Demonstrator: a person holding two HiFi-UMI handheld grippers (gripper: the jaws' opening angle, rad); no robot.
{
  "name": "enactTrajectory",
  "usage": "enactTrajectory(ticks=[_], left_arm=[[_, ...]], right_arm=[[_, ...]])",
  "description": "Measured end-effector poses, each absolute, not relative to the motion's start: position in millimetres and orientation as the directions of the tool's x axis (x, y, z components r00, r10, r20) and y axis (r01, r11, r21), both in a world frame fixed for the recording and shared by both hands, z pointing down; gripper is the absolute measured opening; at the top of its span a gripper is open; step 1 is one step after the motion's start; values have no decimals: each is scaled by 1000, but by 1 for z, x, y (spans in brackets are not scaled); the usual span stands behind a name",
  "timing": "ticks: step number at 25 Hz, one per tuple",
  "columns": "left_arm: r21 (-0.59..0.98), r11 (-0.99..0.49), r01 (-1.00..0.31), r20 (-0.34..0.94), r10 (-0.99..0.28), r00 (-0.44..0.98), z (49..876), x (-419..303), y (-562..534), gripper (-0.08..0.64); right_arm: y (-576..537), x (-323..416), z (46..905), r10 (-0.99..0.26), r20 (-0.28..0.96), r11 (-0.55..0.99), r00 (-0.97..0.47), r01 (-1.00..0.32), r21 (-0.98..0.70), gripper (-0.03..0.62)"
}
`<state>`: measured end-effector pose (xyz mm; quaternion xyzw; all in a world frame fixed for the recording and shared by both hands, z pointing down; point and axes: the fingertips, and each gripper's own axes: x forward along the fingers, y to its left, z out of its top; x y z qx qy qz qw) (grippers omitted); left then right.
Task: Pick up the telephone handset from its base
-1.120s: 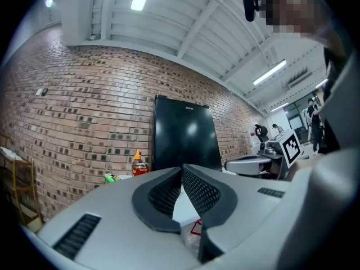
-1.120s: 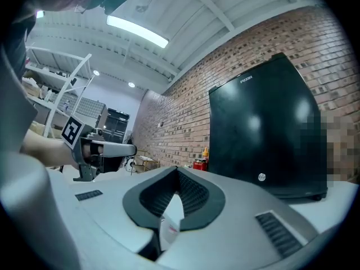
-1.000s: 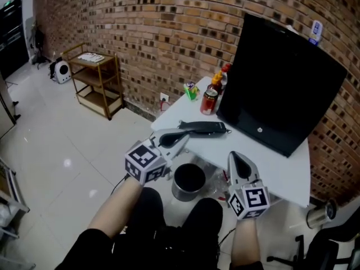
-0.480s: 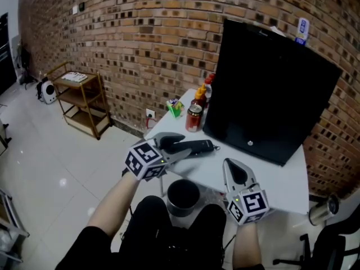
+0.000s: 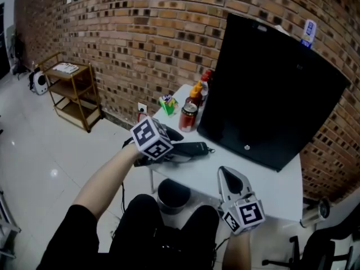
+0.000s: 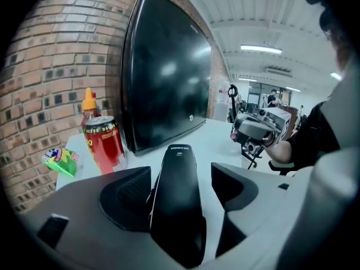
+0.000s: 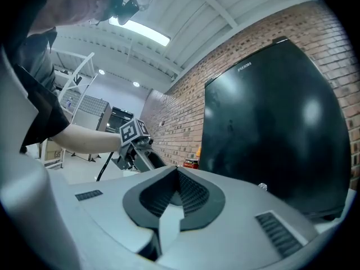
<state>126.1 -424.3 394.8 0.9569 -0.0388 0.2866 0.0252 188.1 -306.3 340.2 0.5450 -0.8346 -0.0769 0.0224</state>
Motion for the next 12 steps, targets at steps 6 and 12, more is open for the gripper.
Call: enactTrajectory(ticks=[6,12], left_arm=[[7,-997,-76,624,-55,780,412,130,-422,333],[-10,-996,-87,637,-73,768,412,129,-426,259]], right_arm=[[-310,190,346,-909,-53,405,-413,-906,122,-2],[-311,191,348,-909,-47,407,-414,-906,120,-2]])
